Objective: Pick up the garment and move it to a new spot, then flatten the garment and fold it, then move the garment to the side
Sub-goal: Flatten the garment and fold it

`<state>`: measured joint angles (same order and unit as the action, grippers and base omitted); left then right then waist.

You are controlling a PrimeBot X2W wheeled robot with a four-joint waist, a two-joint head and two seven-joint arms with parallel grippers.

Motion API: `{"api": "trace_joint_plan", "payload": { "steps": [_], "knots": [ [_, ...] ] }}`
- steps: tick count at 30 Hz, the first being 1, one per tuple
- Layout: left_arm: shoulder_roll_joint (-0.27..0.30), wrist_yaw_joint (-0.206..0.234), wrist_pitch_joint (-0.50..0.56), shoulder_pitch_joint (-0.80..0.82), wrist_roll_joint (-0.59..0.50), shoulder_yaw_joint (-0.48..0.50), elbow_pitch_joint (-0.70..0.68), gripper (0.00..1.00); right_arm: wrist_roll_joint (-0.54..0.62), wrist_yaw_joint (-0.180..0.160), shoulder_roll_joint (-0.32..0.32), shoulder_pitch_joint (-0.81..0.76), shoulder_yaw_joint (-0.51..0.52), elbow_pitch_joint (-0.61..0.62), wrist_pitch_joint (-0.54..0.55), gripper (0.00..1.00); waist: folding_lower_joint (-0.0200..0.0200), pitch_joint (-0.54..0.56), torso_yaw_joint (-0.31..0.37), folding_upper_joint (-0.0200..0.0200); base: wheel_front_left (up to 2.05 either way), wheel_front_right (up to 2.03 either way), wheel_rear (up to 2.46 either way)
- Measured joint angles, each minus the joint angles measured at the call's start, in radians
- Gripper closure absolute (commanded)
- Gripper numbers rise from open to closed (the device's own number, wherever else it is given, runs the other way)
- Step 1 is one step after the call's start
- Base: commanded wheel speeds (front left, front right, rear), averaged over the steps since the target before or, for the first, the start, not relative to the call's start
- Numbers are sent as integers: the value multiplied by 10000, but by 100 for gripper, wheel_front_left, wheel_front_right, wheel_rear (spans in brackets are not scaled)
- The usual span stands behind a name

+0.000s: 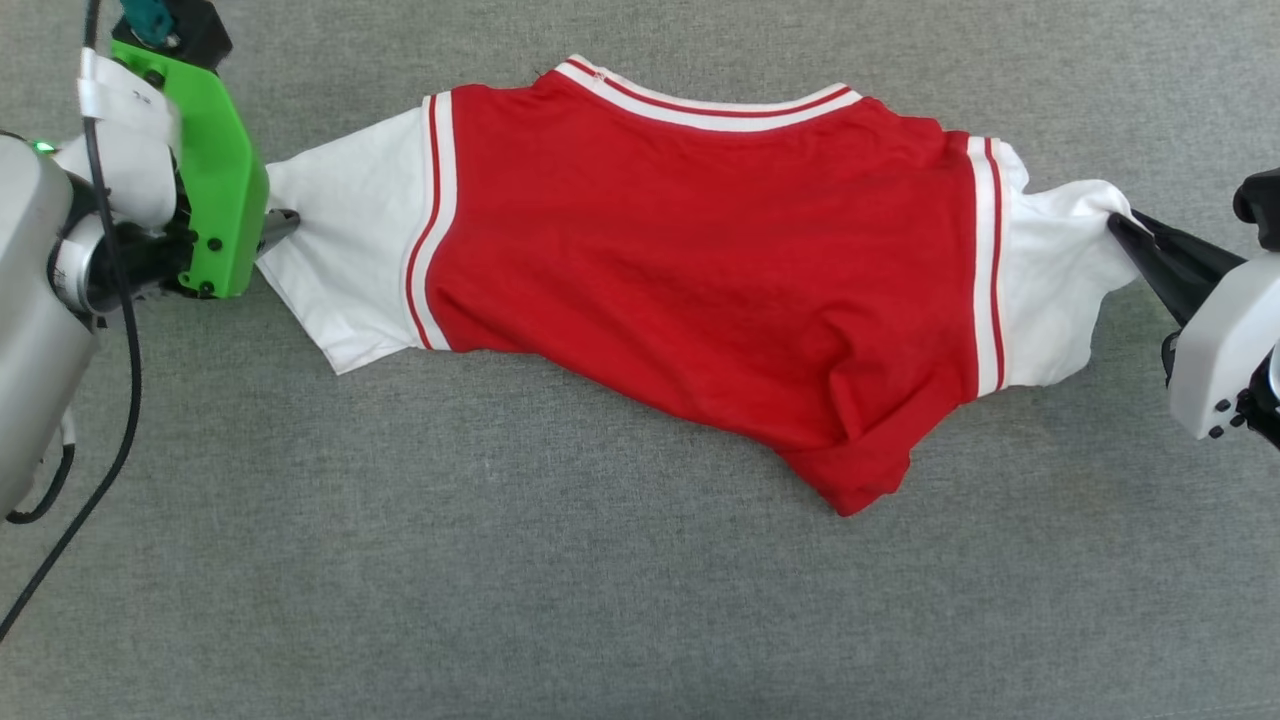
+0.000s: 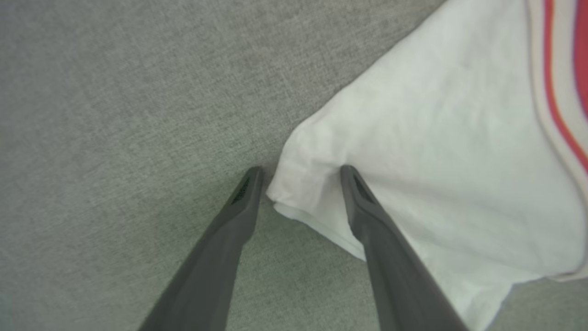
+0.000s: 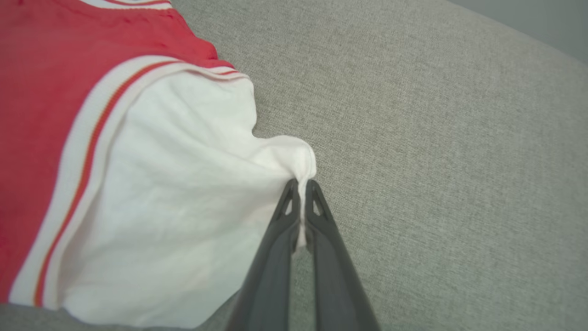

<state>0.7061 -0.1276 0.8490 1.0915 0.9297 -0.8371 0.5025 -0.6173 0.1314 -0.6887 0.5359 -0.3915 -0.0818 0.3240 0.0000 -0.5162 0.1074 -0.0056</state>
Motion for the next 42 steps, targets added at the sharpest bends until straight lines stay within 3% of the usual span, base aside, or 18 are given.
{"api": "trace_joint_plan", "payload": {
  "steps": [9, 18, 32, 42],
  "knots": [
    [-144, -2, -1312, -106, 100, -1104, -10, 100, 19, -2, -48, 13, -63, -351, -290, 100, 1, 753, -163, 0, 0, 0, 0],
    [-40, -2, -3168, 25, 245, -1618, -667, 100, 27, 0, -420, 219, 54, -410, -499, 100, 0, 1985, -571, 0, 0, 0, 0],
    [150, 2, -5887, 1734, -479, -1066, -1613, 100, 318, 0, -740, 2273, 487, -420, -744, 100, -1, 3295, -1157, 0, 0, 0, 0],
    [-560, 173, -6447, 3693, -1354, -692, -1206, 100, 884, 0, -688, 4930, -242, -1034, -370, 100, -1, 2674, -1174, 0, 0, 0, 0]
  ]
}}
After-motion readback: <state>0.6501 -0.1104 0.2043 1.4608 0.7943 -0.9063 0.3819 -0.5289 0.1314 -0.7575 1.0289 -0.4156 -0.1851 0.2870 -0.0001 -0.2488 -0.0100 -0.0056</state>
